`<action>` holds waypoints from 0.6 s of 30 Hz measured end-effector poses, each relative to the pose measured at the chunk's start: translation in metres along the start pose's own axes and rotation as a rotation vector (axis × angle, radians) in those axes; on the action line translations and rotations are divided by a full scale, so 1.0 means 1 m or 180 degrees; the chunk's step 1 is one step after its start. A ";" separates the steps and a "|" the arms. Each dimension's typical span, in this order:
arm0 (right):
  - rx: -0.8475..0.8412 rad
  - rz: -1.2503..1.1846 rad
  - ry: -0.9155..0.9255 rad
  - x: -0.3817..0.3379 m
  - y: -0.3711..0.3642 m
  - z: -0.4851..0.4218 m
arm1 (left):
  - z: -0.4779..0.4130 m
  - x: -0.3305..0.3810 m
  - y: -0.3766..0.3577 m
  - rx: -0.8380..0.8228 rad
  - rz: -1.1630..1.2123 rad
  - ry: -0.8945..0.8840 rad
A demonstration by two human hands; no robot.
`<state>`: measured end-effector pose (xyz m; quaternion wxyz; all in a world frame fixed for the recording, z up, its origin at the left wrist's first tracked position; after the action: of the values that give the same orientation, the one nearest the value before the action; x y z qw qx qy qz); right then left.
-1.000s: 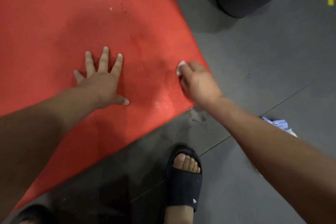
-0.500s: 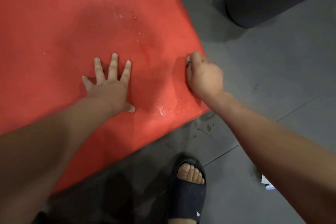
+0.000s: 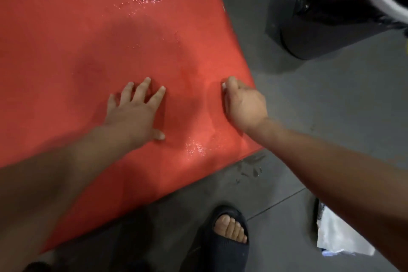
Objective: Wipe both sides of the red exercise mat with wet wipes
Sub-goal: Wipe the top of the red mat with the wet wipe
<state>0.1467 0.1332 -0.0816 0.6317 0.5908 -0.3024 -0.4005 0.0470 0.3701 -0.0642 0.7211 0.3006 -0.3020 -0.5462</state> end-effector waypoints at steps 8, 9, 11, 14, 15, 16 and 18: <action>0.0247 0.0313 -0.0817 0.054 0.013 -0.007 | -0.025 -0.006 0.011 -0.0144 0.0147 0.0630; 0.0261 0.0288 -0.0988 0.056 0.011 -0.009 | -0.026 -0.005 0.011 -0.0144 0.0151 0.0637; 0.0256 0.0000 -0.0513 0.028 0.005 -0.009 | -0.027 -0.005 0.011 -0.0138 0.0168 0.0642; -0.0156 -0.0101 0.1001 -0.018 -0.007 0.011 | -0.026 -0.007 0.012 -0.0134 0.0157 0.0626; -0.0224 -0.0017 0.1158 -0.015 -0.006 0.010 | -0.026 -0.007 0.011 -0.0143 0.0156 0.0616; -0.0157 0.0019 0.1025 -0.005 -0.002 0.002 | -0.026 -0.007 0.011 -0.0147 0.0163 0.0613; 0.0168 0.0090 0.0113 0.024 0.006 -0.018 | -0.026 -0.007 0.010 -0.0148 0.0183 0.0619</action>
<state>0.1752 0.1215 -0.0805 0.6268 0.6100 -0.3099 -0.3728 0.0717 0.3820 -0.0735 0.7692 0.3267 -0.2263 -0.5004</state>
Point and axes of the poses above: each hand's wrist, its own z-axis away from the middle knuckle, its own y-axis out of the back of the hand, x = y × z, the point moved 3 cm from there along -z, towards the middle knuckle, and after that the axes turned 1 degree about z, right-handed, at the moved point
